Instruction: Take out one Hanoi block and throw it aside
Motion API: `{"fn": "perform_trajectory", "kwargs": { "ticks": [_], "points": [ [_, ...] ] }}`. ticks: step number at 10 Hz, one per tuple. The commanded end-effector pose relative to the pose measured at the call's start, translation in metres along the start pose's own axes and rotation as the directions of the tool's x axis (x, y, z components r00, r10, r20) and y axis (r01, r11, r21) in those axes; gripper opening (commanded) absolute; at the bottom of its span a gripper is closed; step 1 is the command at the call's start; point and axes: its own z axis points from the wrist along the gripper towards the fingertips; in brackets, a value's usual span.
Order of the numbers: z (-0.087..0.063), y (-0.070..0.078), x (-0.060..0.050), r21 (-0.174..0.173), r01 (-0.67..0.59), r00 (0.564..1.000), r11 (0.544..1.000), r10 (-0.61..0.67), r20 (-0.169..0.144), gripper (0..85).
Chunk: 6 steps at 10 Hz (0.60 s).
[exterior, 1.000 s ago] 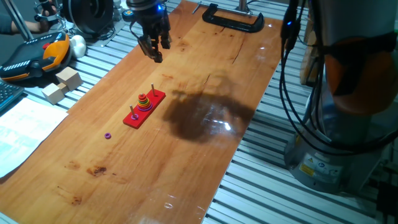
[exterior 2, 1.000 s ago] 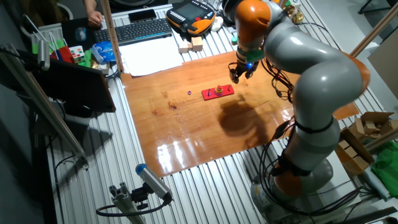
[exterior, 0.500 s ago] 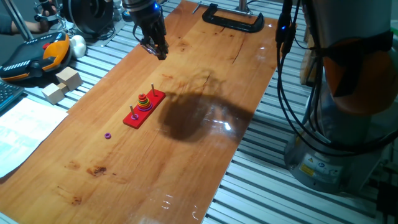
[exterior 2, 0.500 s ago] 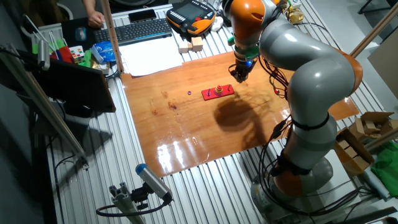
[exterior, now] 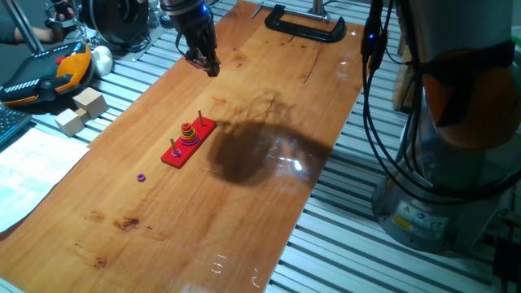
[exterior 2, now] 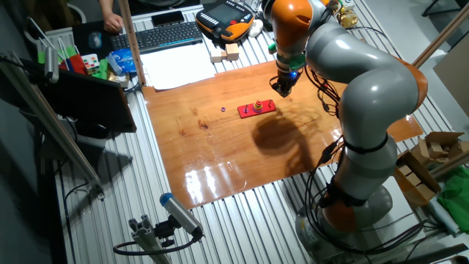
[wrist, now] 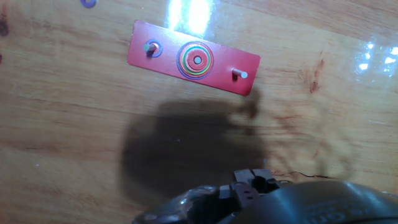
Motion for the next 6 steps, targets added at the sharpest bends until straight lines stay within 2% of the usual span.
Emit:
{"fn": "perform_trajectory", "kwargs": {
  "ticks": [1, 6],
  "points": [
    [0.0, 0.0, 0.0, 0.0, 0.0, 1.0, 1.0, 0.0, 0.002, 1.0],
    [0.0, 0.0001, 0.0, 0.0, 0.014, 1.0, 1.0, -0.014, 0.0, 1.0]
  ]
}}
